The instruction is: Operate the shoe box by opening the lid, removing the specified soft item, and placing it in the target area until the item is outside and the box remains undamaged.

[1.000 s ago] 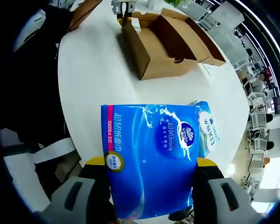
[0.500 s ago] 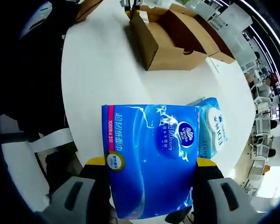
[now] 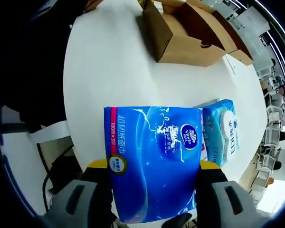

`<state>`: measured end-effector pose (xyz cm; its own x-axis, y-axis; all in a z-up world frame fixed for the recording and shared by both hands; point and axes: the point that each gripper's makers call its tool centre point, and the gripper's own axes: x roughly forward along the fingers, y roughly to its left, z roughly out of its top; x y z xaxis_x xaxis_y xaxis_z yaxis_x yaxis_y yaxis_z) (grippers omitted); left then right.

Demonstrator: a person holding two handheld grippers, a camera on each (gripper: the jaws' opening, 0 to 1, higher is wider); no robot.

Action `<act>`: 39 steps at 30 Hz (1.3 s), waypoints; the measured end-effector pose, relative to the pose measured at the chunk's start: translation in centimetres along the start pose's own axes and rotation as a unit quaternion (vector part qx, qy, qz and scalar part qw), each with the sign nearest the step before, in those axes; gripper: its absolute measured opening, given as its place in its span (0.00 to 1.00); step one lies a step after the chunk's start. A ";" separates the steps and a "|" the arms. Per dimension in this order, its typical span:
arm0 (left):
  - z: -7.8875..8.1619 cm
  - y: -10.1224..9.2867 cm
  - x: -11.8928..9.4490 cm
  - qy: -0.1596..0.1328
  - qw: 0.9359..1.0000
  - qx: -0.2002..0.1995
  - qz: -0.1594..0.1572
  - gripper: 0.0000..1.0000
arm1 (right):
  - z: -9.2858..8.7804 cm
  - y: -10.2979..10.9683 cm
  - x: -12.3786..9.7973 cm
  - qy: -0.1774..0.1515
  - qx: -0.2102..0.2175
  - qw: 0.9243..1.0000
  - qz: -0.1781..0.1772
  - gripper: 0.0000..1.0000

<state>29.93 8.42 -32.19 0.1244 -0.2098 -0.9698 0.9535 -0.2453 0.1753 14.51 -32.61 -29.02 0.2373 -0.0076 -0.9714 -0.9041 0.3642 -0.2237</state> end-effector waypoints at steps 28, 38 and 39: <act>0.0 0.0 0.0 0.002 1.000 0.005 0.002 0.06 | -1.5 0.1 4.4 0.000 -0.087 0.995 0.043 0.70; 0.0 0.0 0.0 0.002 1.000 0.004 0.002 0.06 | -1.4 -0.2 4.9 -0.002 -0.096 0.995 0.040 0.70; 0.0 0.0 0.0 0.002 1.000 0.004 0.002 0.06 | -1.4 -0.3 4.9 -0.002 -0.097 0.994 0.040 0.70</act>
<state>29.97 8.42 -32.22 0.1293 -0.2080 -0.9695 0.9504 -0.2529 0.1810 15.42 -34.04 -33.79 0.1635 0.0169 -0.9864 -0.9715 0.1767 -0.1580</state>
